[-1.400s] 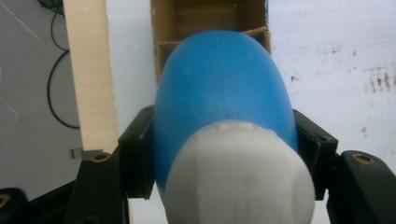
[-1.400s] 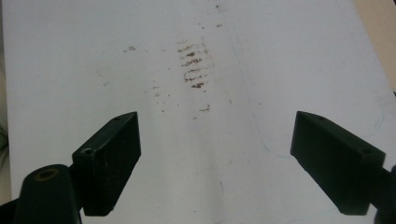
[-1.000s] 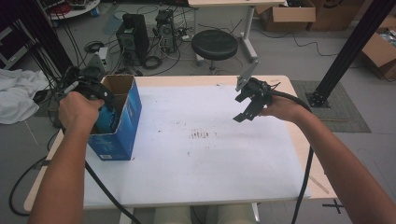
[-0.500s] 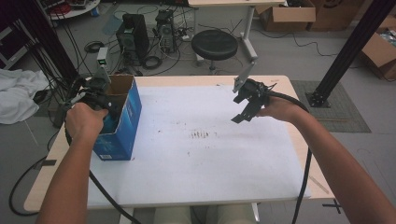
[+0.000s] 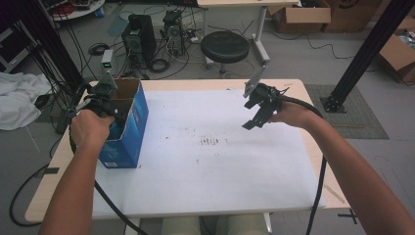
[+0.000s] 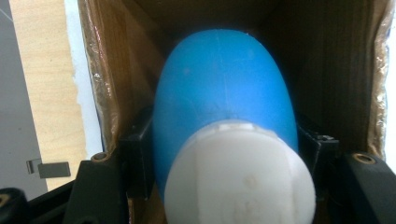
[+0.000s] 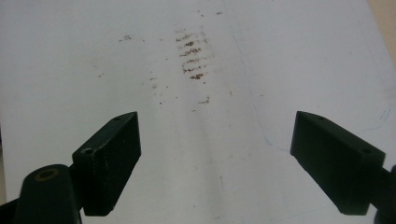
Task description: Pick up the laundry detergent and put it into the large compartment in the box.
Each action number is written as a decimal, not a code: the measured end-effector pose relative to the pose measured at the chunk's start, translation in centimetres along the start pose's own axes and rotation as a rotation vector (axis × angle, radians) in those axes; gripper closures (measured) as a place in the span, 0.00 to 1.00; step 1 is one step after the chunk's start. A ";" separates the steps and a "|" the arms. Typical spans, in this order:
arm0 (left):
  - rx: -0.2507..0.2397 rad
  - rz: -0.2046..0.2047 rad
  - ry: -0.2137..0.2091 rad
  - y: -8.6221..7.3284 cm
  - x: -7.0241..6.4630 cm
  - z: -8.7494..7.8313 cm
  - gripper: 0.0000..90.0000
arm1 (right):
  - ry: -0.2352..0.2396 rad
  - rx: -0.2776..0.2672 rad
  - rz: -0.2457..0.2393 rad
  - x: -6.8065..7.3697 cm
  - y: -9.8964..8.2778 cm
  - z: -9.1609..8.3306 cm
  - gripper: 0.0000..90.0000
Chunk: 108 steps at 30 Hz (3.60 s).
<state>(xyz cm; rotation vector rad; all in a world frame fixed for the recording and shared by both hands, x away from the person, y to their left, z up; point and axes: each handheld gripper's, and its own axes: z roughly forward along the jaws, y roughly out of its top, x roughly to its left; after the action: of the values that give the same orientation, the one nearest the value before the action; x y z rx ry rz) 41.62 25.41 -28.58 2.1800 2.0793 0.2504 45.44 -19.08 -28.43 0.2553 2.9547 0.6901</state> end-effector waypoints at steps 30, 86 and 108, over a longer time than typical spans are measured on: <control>-0.037 0.004 -0.090 -0.6 0.8 -0.9 0.35 | 0.011 0.013 -0.010 0.5 0.1 -0.1 0.18; -0.203 0.227 -0.148 -0.8 -3.2 -9.2 0.22 | 0.018 0.009 -0.007 1.0 0.1 -0.7 0.18; -0.210 0.594 -0.195 -1.0 -11.4 -9.5 0.21 | 0.012 0.025 0.004 1.2 0.1 -0.6 0.18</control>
<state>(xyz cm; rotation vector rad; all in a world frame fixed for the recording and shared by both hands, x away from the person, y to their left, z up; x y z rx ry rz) 38.27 13.80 -19.91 2.5068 1.2070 0.2767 44.20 -19.04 -27.89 0.2598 2.9771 0.6578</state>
